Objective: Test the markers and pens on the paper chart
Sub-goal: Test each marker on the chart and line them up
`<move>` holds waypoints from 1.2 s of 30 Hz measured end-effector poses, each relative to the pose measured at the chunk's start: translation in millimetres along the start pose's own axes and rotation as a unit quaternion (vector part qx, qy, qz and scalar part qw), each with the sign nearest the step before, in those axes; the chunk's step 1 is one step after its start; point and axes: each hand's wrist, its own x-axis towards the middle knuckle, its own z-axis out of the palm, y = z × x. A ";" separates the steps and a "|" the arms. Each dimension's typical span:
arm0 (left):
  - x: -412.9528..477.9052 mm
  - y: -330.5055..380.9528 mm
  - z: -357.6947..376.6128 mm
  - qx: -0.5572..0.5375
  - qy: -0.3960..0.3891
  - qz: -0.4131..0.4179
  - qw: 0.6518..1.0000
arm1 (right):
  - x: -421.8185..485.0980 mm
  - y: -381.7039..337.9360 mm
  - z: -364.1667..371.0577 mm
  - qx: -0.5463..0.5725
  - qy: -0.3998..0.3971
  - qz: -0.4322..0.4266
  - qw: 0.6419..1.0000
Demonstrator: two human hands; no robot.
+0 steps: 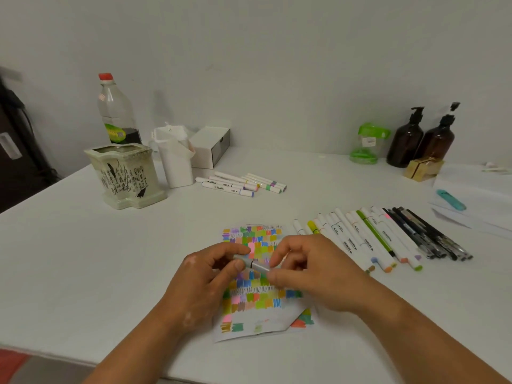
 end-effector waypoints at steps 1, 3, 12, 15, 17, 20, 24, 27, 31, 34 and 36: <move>0.1 0.4 1.3 0.010 0.006 -0.002 1.000 | -0.6 -0.1 6.0 -0.061 0.021 0.006 0.998; 0.2 -1.8 1.7 0.048 0.034 -0.001 0.998 | -1.7 0.8 14.2 -0.134 0.078 0.016 0.988; 2.8 -5.3 10.1 0.291 0.003 0.048 0.956 | 17.8 23.1 -3.6 -0.405 0.183 0.114 0.888; 5.5 -6.1 8.4 0.306 0.004 0.053 0.950 | 24.4 26.4 -9.7 -0.429 0.179 0.120 0.877; 8.1 -6.7 4.3 0.325 -0.008 0.050 0.944 | 26.2 26.0 -15.5 -0.431 0.173 0.134 0.875; 19.4 -8.8 -8.4 0.311 -0.007 0.056 0.949 | 35.9 24.1 -26.8 -0.387 0.183 0.137 0.893; 56.4 -12.8 -30.5 0.301 0.006 0.058 0.952 | 82.1 16.5 -40.6 -0.272 0.175 0.080 0.943; 80.9 -21.7 -39.7 0.299 0.031 0.035 0.953 | 133.3 14.5 -43.0 -0.274 0.126 0.085 0.950; 92.0 -42.2 -45.0 0.294 0.051 0.013 0.954 | 198.4 24.9 -43.8 -0.313 0.099 0.109 0.938; 95.9 -51.4 -48.4 0.278 0.072 0.010 0.958 | 237.4 34.2 -37.1 -0.344 0.077 0.135 0.926; 96.9 -53.5 -49.1 0.262 0.076 0.003 0.962 | 255.7 37.7 -29.3 -0.368 0.070 0.147 0.915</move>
